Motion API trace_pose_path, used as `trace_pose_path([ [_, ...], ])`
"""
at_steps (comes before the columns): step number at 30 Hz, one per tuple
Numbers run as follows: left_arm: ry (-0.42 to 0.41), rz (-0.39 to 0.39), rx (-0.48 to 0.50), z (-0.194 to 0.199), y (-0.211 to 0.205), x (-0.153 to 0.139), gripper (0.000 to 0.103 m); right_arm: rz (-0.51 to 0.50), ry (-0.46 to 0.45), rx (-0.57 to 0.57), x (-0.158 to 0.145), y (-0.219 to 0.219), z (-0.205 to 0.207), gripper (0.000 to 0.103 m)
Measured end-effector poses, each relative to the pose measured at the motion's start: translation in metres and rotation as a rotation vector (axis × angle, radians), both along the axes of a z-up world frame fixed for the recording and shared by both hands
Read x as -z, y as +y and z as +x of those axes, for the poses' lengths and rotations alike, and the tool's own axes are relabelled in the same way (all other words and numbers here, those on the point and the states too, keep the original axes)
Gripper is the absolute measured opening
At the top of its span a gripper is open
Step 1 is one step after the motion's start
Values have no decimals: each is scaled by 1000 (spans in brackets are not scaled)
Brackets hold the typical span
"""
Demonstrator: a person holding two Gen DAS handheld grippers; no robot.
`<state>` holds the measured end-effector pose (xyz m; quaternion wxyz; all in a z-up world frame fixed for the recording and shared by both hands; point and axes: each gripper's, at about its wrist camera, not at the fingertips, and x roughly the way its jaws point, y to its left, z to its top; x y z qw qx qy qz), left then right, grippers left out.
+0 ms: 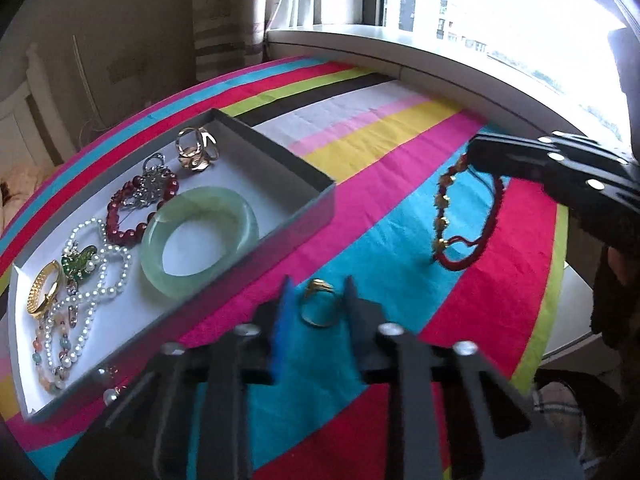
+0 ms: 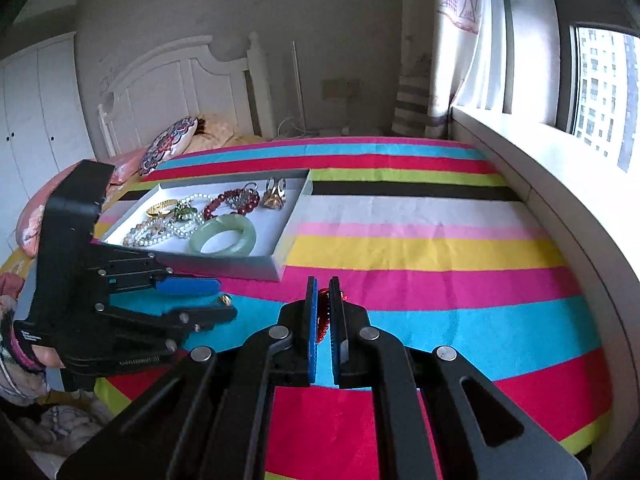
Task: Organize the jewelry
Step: 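Grasp the gold ring with the left gripper while the right lifts the red bracelet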
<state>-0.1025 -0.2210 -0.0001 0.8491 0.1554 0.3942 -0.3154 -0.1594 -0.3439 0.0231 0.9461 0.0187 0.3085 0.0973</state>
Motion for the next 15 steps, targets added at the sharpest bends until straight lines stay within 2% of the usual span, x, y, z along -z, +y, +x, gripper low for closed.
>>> trace_pose_path([
  [6,11,-48,-1,-2,10,-3,20,-5,-11,-20,-4,8,-1,6],
  [15,-32,-73,-35,-15,24,-9,20,20,-26,-42,-13,20,-3,6],
])
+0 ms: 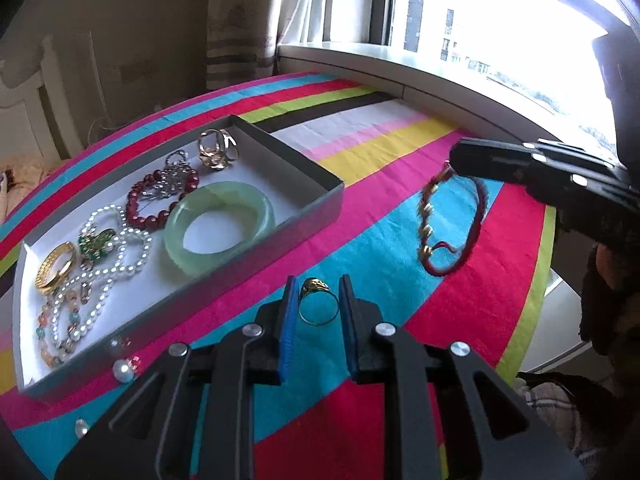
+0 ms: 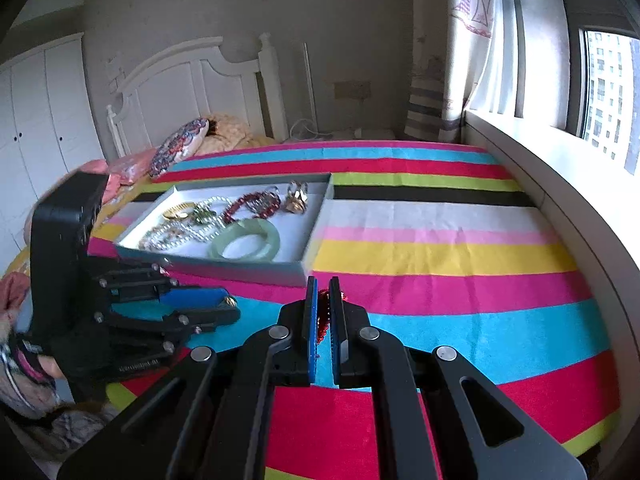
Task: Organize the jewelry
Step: 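Grasp the gold ring with the left gripper while the right lifts the red bracelet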
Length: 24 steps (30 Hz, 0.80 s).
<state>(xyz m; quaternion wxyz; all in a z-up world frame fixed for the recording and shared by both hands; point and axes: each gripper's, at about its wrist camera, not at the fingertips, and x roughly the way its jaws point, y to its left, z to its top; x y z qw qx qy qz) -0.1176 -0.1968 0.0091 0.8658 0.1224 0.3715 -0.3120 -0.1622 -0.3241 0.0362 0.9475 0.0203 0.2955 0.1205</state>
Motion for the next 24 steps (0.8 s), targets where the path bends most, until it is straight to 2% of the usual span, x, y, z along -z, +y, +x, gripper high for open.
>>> trace_pose_path([
  [6,-12,-51,-58,-9,35,-8,20,-33,-40,-30,-16,18,1,5],
  [8,6,-62,-88,-3,50,-8,20,-76,-7,-26,-10,20,6,5],
  [11,-13,-67,-106,-2,61,-16,20,-128,36,7,0,10,7,9],
  [13,-27,-81,-109,-6,64,-23,20,-117,92,18,11,-2,7,26],
  [14,-37,-82,-105,-9,64,-26,20,-101,104,26,15,-7,6,47],
  [15,-46,-80,-102,-12,63,-27,20,-69,123,27,22,-12,5,63],
  [16,-54,-76,-98,-17,61,-29,20,-25,152,21,29,-17,7,64],
  [19,-67,-57,-83,-25,54,-28,20,-22,187,-3,44,-8,12,64],
  [21,-71,-49,-80,-27,52,-27,20,-79,205,-12,57,3,16,66],
  [22,-65,-55,-81,-26,53,-26,20,-142,167,-12,60,11,12,65],
  [23,-60,-65,-84,-25,54,-26,20,-135,143,-31,60,15,8,53],
  [24,-56,-71,-88,-24,55,-25,20,-116,144,-28,58,16,6,22],
])
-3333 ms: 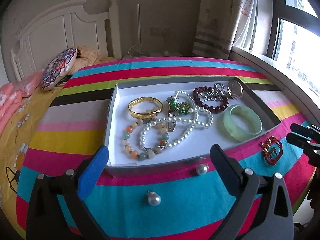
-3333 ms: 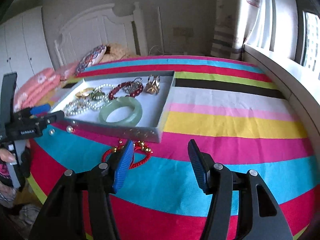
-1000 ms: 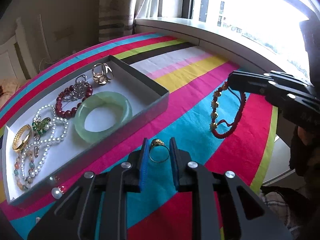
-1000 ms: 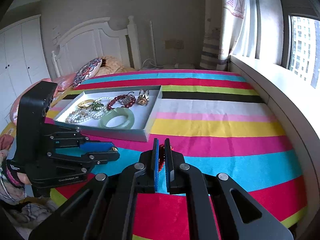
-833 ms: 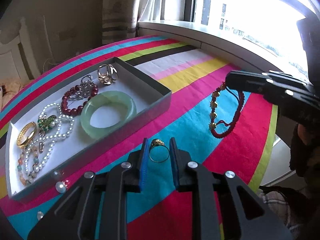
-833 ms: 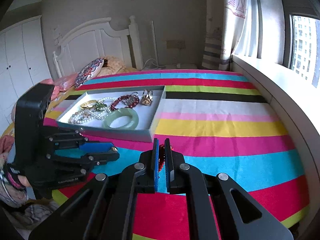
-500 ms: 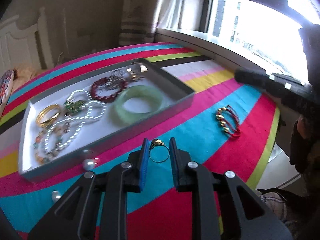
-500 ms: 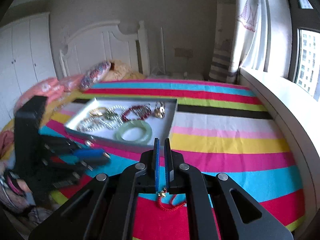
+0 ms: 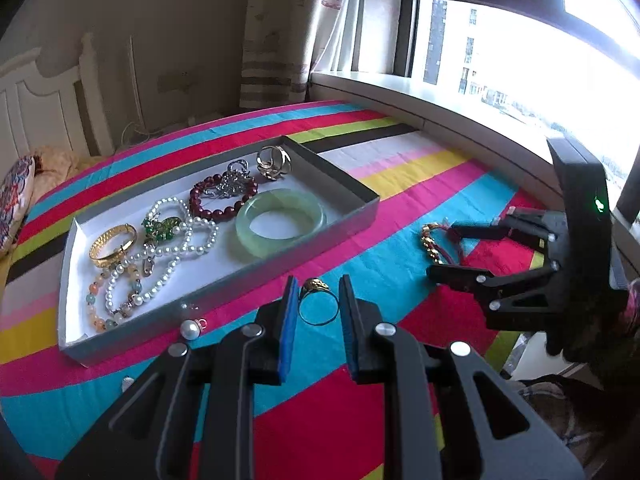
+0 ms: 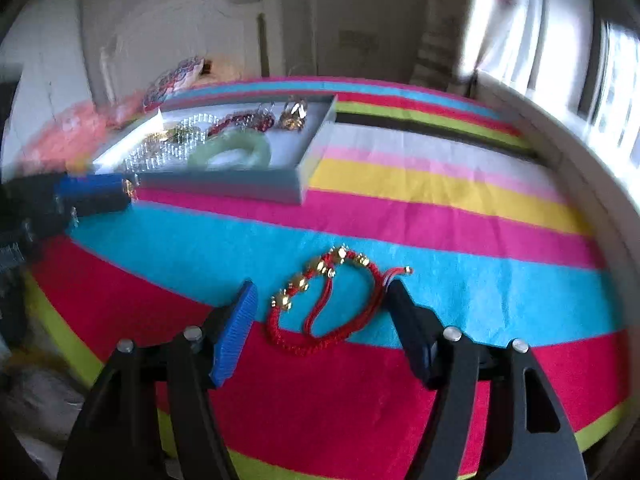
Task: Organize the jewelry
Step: 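Carry the gold ring and red bracelet into the tray and open both grippers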
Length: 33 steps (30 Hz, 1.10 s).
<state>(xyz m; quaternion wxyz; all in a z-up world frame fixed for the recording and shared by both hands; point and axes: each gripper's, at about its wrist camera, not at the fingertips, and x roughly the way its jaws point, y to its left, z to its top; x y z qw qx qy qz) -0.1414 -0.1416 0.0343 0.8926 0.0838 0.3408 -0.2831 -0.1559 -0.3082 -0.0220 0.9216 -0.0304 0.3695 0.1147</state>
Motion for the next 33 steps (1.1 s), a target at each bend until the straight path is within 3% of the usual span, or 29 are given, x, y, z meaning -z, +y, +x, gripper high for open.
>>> trace_pose_path([
  [5,12,-18,-16,6,9,1,20,9,-36,4,-7,2,-9,3],
  [24,-51,-19,-57,2,28,-22,20,6,-193,-21,-69,17,-23,3],
  [33,-46,11,-69,24,36,-25,20,-11,-263,-102,-110,43,3,3],
])
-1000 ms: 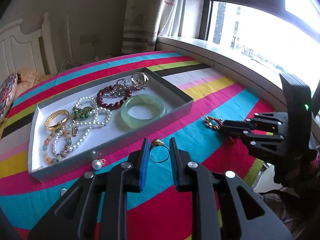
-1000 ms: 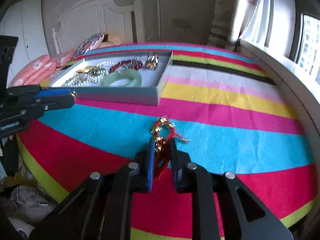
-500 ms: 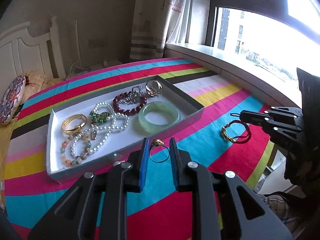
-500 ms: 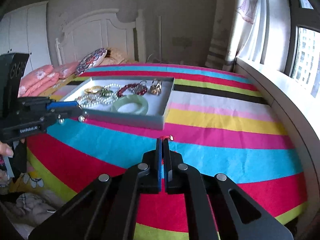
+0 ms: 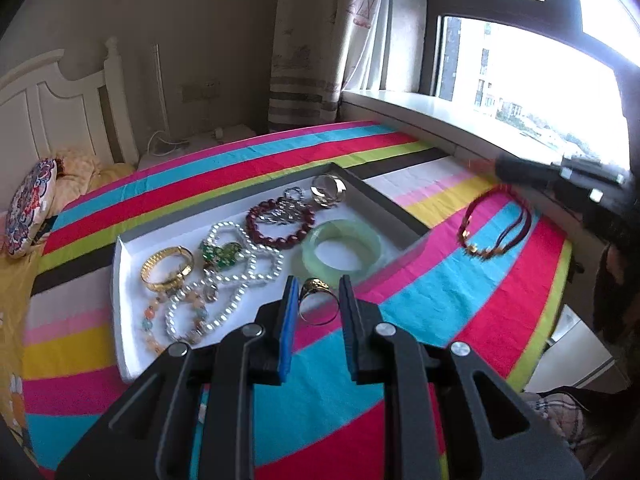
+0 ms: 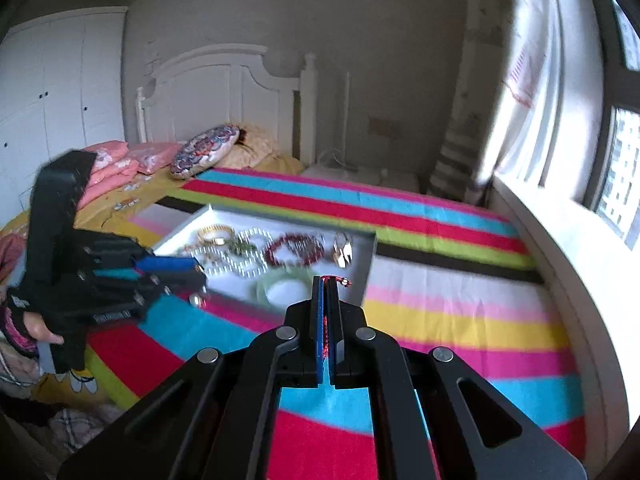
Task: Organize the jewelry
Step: 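Carry the gold ring and red bracelet into the tray and open both grippers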
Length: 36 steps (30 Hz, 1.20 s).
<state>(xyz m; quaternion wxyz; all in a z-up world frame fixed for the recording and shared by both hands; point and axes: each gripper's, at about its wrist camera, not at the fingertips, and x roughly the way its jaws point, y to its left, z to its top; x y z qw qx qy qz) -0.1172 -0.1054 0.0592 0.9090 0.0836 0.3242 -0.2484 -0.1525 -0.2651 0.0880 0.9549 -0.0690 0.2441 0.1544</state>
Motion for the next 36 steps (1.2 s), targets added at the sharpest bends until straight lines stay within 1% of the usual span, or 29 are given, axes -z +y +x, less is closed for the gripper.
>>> trace_pose_path([
  [4,31,12,-17,31,3,2,20,-24,-21,-40,-7,20,31,3],
  [7,43,30,-34,50,4,4,20,-28,-24,-40,-3,28,62,3],
  [11,53,69,-75,69,2,12,20,32,15,-43,10,30,101,3],
  [13,59,84,-101,79,2,17,20,24,22,-19,17,32,121,3],
  [16,72,91,-116,88,1,23,20,30,64,4,30,29,141,3],
  [18,70,102,-132,90,1,26,22,28,124,25,45,23,151,4],
  [19,75,99,-138,91,2,28,35,31,136,28,49,21,151,4],
  [20,73,93,-144,92,4,29,56,32,152,25,54,19,149,5],
  [22,43,87,-167,89,7,29,70,24,165,25,59,15,145,9],
  [23,43,87,-173,88,8,30,71,25,167,26,60,15,143,18],
  [24,48,84,-176,88,10,31,71,31,169,26,61,13,140,33],
  [25,52,80,-182,86,13,31,72,40,168,23,60,13,136,42],
  [26,48,79,-200,84,18,30,76,54,154,20,58,11,130,53],
  [27,34,80,-226,79,23,28,79,63,145,18,56,11,125,54],
  [29,-2,73,-290,66,39,22,90,95,130,10,50,10,112,54],
  [30,-17,67,-322,60,47,19,93,119,125,0,47,11,104,54],
  [31,-41,55,-366,48,60,15,101,142,121,-17,45,12,96,54],
  [32,-69,45,-398,35,73,13,100,161,117,-43,43,16,83,54],
  [34,-87,51,-442,16,98,15,101,137,123,-99,48,30,61,54],
  [36,-56,38,-463,10,116,18,101,103,145,-142,56,47,47,54],
])
